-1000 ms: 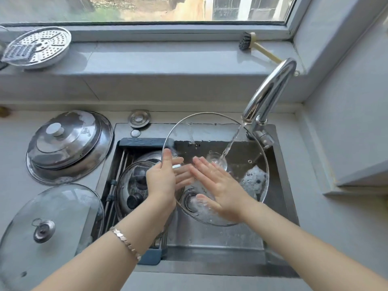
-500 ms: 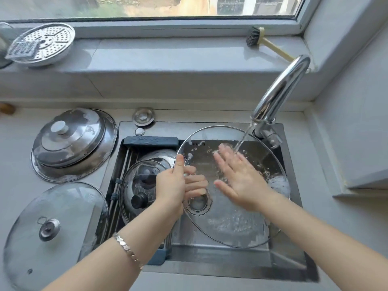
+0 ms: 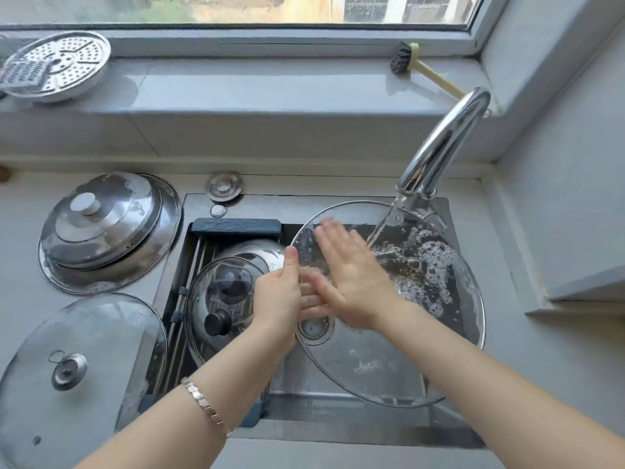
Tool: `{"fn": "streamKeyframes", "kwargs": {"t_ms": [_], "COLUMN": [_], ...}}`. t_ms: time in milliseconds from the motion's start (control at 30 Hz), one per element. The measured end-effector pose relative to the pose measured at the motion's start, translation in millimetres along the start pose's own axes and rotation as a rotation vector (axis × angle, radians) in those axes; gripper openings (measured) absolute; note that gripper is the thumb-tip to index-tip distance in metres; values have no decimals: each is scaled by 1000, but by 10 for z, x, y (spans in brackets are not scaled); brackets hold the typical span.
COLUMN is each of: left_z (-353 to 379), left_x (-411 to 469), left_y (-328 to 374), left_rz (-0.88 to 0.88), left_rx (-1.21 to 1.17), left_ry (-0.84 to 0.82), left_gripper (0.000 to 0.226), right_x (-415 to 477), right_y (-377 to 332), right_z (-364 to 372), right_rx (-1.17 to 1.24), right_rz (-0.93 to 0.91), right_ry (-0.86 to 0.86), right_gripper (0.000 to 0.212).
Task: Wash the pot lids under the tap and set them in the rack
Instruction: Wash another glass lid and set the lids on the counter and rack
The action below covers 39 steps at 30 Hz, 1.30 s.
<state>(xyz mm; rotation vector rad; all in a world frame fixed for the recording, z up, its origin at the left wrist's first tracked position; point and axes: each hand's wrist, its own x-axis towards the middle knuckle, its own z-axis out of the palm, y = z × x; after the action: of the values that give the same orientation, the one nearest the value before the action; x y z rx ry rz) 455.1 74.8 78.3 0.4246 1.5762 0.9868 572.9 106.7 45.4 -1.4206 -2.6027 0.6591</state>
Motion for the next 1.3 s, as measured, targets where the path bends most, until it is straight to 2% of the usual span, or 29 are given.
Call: {"fn": "streamKeyframes", "kwargs": {"t_ms": [67, 100, 200, 233, 367, 400, 500, 533, 633, 700, 867, 1033, 1100, 1200, 1300], "left_z": [1, -13, -26, -26, -51, -62, -59, -51, -23, -18, -36, 5, 64, 80, 6], "left_x": [11, 15, 8, 12, 34, 36, 25, 30, 55, 50, 47, -10, -17, 47, 123], "left_y": [-1, -1, 3, -9, -31, -26, -11, -14, -21, 2, 74, 43, 4, -2, 48], "left_rz": [11, 2, -46, -43, -17, -28, -49, -35, 12, 8, 22, 45, 49, 92, 199], "left_rx": [43, 51, 27, 28, 61, 55, 13, 25, 77, 47, -40, -51, -39, 15, 81], "left_ry": [21, 23, -29, -25, 48, 49, 0, 9, 64, 37, 16, 29, 38, 95, 204], "left_gripper": [49, 51, 57, 57, 53, 52, 55, 54, 50, 50, 48, 44, 44, 45, 44], "right_x": [23, 44, 142, 156, 106, 115, 161, 162, 129, 153, 69, 4, 127, 233, 93], "right_y": [-130, -93, 104, 88, -122, -54, 174, 161, -54, 40, 658, 550, 364, -18, -286], "right_z": [29, 23, -7, -1, 126, 107, 33, 44, 112, 81, 70, 212, 178, 147, 192], "right_rx": [37, 22, 31, 58, 44, 18, 39, 54, 28, -10, -19, 65, 169, 221, 190], "right_rz": [-180, -177, 180, 210, -115, -92, 247, 246, -44, -72, 356, 636, 549, 165, -91], "right_ry": [-16, -17, 27, 22, -69, -67, 3, 11, -25, -13, 109, 199, 196, 202, 145], "right_gripper": [69, 67, 72, 75, 72, 71, 68, 69, 72, 69, 73, 74, 71, 73, 65]}}
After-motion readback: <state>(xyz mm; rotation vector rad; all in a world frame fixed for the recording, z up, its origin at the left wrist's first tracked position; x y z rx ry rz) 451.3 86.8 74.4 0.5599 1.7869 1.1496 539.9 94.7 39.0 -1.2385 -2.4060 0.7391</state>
